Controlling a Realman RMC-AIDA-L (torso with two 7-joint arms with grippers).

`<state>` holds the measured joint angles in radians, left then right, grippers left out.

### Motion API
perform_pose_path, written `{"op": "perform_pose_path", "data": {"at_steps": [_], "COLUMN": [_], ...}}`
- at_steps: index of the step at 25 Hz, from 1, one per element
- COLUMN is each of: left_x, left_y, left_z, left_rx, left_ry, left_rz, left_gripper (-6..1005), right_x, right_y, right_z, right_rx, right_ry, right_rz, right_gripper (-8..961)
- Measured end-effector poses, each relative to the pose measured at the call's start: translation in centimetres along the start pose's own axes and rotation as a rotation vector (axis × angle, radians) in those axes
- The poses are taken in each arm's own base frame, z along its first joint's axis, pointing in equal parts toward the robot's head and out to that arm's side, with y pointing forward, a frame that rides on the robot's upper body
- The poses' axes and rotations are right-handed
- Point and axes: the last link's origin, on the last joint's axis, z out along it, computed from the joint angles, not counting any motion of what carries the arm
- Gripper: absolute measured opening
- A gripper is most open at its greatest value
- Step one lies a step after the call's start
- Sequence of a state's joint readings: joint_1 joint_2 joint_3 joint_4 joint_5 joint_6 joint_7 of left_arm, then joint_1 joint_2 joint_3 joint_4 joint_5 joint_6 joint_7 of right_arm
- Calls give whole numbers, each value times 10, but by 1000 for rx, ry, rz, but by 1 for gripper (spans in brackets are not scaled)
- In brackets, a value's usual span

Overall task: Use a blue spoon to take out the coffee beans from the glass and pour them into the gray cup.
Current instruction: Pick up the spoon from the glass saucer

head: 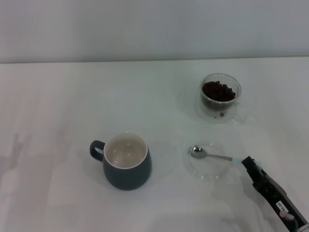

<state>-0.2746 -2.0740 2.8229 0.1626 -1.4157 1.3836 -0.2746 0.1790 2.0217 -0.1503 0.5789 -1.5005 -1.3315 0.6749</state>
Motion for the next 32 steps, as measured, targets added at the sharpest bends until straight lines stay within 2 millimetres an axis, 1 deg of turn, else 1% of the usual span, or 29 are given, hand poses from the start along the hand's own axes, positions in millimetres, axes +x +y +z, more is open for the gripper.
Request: {"op": "perform_pose_path", "data": {"at_steps": [3, 10, 17, 22, 28, 32], "left_x": [0, 1, 1, 1, 0, 1], "left_y": [-1, -3, -3, -3, -4, -4], "left_z": [0, 1, 2, 2, 0, -1], "left_rx": [1, 1, 2, 3, 7, 8], "left_ry": [1, 1, 1, 0, -2, 1], "left_rz": [1, 3, 2, 2, 1, 2], "left_gripper": [787, 787, 787, 787, 788, 788], "right_x": [-1, -8, -14, -23, -36, -40], "right_y": [0, -6, -5, -9, -10, -9], "right_z": [0, 0, -1, -2, -1, 0], "right_rx": [-2, -16, -64, -133, -174, -197], "right_ry": [-3, 0, 1, 36, 16, 13], "right_rz": [-4, 33, 28, 28, 18, 16], "right_gripper": [163, 158, 152, 145, 147, 148]}}
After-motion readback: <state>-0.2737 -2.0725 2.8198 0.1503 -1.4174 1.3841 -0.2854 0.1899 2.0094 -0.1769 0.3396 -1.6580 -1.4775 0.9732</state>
